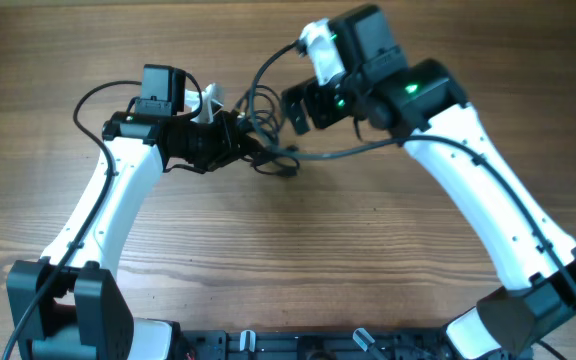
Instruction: Untangle cables
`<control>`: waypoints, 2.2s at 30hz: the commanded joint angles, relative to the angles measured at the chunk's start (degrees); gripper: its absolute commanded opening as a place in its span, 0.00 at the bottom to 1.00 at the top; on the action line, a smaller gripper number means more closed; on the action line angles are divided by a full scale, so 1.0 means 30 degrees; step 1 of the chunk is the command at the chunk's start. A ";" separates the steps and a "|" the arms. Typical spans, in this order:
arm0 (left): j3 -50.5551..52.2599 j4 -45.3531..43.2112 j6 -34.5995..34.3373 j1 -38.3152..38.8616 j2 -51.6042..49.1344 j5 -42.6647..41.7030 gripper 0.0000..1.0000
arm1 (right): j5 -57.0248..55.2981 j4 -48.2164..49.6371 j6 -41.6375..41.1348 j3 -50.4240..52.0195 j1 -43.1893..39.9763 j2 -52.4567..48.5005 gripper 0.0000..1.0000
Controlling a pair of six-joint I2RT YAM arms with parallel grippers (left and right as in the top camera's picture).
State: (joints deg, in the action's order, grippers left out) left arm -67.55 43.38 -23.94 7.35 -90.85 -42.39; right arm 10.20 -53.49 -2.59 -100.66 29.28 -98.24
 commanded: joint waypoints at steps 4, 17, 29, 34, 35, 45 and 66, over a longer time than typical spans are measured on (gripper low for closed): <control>0.0073 -0.0831 0.0270 -0.0044 0.0051 -0.3147 0.05 | 0.3577 -0.0393 -0.2317 -0.0335 -0.1268 -0.1399 0.93; 0.0073 -0.1472 -0.5676 -0.2973 0.0051 -0.7730 0.07 | 0.6601 -0.0911 -0.1158 -0.0335 -0.1253 -0.3439 0.45; 0.0073 -0.1559 -0.5603 -0.2973 0.0044 -0.7133 0.07 | 1.0003 -0.2747 -0.0401 -0.0299 -0.0750 -0.6244 0.50; 0.0073 -0.1552 -0.5603 -0.2973 0.0044 -0.7125 0.06 | 1.0754 -0.2856 -0.0109 -0.0291 0.0306 -0.6477 0.56; 0.0073 -0.1552 -0.5603 -0.2973 0.0044 -0.7111 0.06 | 1.0695 -0.2900 -0.0124 -0.0291 0.0481 -0.6586 0.56; 0.0073 -0.1537 -0.5603 -0.2973 0.0044 -0.6980 0.06 | 0.9479 -0.2215 -0.1413 0.1224 0.1224 -0.7308 0.22; 0.0073 -0.1144 -1.6830 -0.4153 0.0029 0.3687 0.04 | 0.7664 -0.3118 -0.1158 0.1217 0.3534 -0.5661 0.05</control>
State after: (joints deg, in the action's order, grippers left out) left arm -67.44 39.83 -70.94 -4.54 -90.85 -36.53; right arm 28.23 -64.69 -7.60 -97.62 35.94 -118.93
